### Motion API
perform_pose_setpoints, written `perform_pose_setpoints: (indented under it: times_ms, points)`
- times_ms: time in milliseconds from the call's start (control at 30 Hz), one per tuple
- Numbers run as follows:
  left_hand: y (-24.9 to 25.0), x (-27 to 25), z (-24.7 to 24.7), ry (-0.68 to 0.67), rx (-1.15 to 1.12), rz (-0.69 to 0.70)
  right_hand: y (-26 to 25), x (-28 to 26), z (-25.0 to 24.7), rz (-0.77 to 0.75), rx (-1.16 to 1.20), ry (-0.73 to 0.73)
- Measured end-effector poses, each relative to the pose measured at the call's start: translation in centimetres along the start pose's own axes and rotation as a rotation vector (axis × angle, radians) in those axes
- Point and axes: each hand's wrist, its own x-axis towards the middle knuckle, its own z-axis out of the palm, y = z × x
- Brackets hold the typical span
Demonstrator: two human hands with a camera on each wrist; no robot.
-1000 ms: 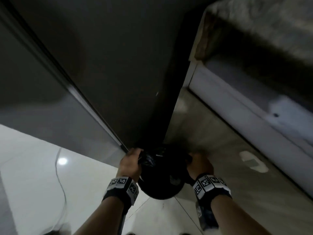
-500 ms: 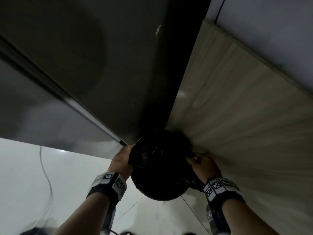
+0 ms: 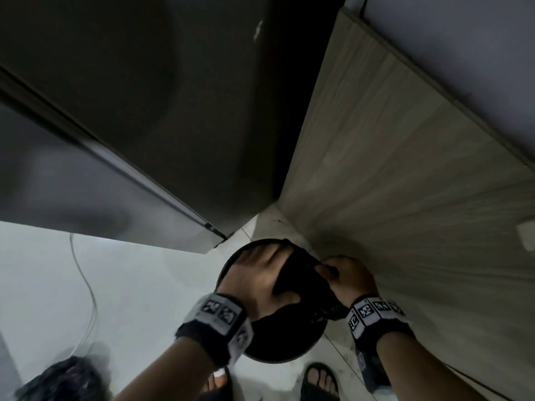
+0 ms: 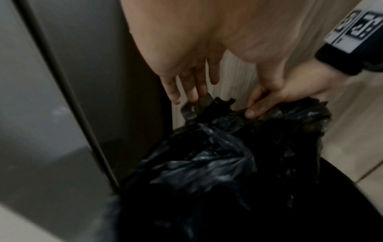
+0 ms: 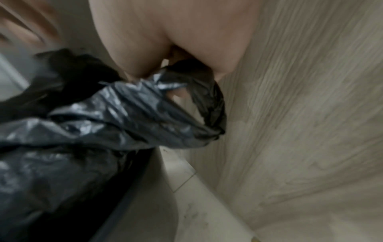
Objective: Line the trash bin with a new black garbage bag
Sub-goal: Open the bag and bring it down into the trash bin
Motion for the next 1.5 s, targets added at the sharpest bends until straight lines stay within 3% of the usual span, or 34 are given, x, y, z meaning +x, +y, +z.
perform_pose_setpoints:
  times_ms: [133,200,300,400,500,667,800,967,1067,1200,1333,1400,1500]
  points:
    - [-0.5,3.3,2.2,-0.106,0.142,-0.337,0.1,0.0,-0.7,-0.007,0.154,0.005]
    - [-1.5,3.7,2.2,-0.087,0.152,-0.425,0.6,0.4,-0.9,0.006,0.221,0.02]
    - [-2.7,3.0,0.8,-0.04,-0.034,-0.452,1.4,1.2,-0.9,0.039,0.241,0.042]
    - [-5.0,1.5,-0.2,-0.147,-0.211,-0.434,1.8,2.1,-0.3,0.082,0.22,0.063]
    - [-8.1,0.2,-0.8,-0.163,-0.43,-0.541,1.2,2.8,0.2,0.15,0.178,0.077]
    - [-9.8,-0.7,-1.4,-0.3,-0.283,-0.51,-0.2,3.8,0.5,0.175,0.116,0.128]
    - [-9.3,-0.4,-1.2,-0.402,-0.366,-0.665,-0.5,4.5,0.6,0.17,0.117,0.097]
    - [-8.6,0.4,-1.0,-0.219,-0.278,-0.665,-0.6,5.1,0.7,0.158,0.138,0.098]
    - [-9.6,1.0,-0.9,-0.078,-0.362,-0.764,-0.6,5.3,1.0,0.156,0.102,0.117]
    - [-10.9,2.1,-0.5,0.116,-0.677,-0.779,-1.3,6.2,1.2,0.192,0.082,0.131]
    - [-11.5,2.4,-0.8,0.179,-0.852,-0.727,-2.3,7.2,1.5,0.276,0.108,0.169]
    - [-11.9,2.3,-0.5,0.2,-0.708,-0.654,-2.3,7.4,1.5,0.318,0.096,0.132]
    - [-12.0,1.6,0.2,0.142,-0.487,-0.635,-0.9,8.3,2.2,0.285,0.082,-0.069]
